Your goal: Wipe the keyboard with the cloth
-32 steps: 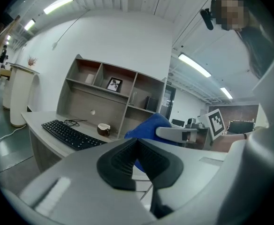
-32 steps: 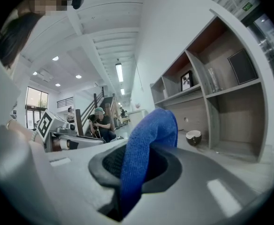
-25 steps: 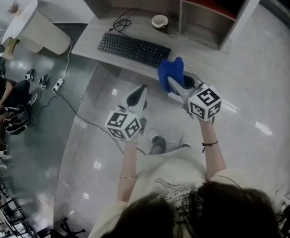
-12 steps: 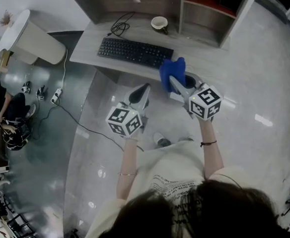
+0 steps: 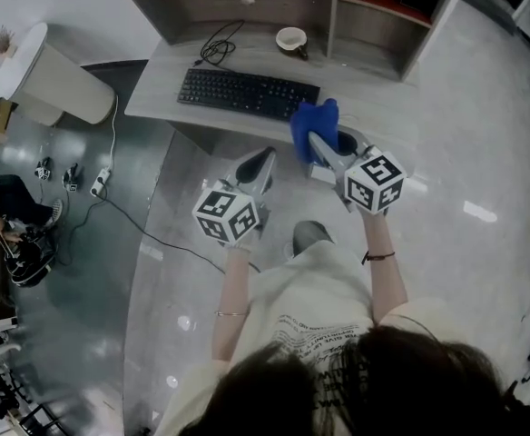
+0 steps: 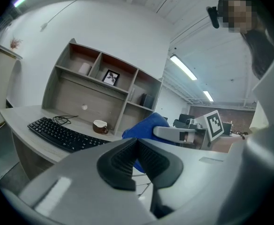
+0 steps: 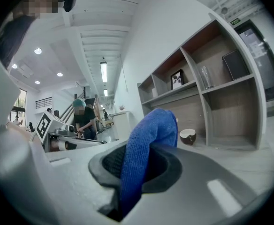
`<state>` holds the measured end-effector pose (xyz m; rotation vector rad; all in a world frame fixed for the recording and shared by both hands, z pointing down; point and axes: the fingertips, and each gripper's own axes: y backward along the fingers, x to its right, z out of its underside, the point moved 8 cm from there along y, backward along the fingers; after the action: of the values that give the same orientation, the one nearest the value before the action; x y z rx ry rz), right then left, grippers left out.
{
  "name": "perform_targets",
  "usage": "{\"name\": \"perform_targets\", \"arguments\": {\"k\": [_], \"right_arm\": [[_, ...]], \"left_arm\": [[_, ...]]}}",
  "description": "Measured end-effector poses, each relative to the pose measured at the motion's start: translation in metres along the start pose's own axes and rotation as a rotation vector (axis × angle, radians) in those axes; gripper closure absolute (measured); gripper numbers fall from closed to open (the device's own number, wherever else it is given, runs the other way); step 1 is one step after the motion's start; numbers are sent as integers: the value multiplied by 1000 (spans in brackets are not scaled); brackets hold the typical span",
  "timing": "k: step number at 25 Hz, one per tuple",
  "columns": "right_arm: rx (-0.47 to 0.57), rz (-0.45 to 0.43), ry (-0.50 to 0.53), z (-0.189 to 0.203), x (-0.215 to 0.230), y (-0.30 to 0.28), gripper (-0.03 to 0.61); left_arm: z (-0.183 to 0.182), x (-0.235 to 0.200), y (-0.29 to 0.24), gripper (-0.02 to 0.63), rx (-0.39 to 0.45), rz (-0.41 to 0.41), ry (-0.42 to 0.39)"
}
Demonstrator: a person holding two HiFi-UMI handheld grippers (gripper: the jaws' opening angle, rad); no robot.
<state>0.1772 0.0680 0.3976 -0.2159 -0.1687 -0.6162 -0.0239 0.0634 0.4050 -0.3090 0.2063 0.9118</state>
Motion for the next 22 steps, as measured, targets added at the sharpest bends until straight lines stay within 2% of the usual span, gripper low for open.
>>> {"name": "perform_targets", "arguments": {"k": [10,22], "right_arm": [[-7,8,-30,-2,17,-18,520],[-62,11,-55,-2,55,-47,520]], "left_arm": [[-7,-17,-13,617,-17,11,12],[-16,-48,-55,617,-64,24,45]]}}
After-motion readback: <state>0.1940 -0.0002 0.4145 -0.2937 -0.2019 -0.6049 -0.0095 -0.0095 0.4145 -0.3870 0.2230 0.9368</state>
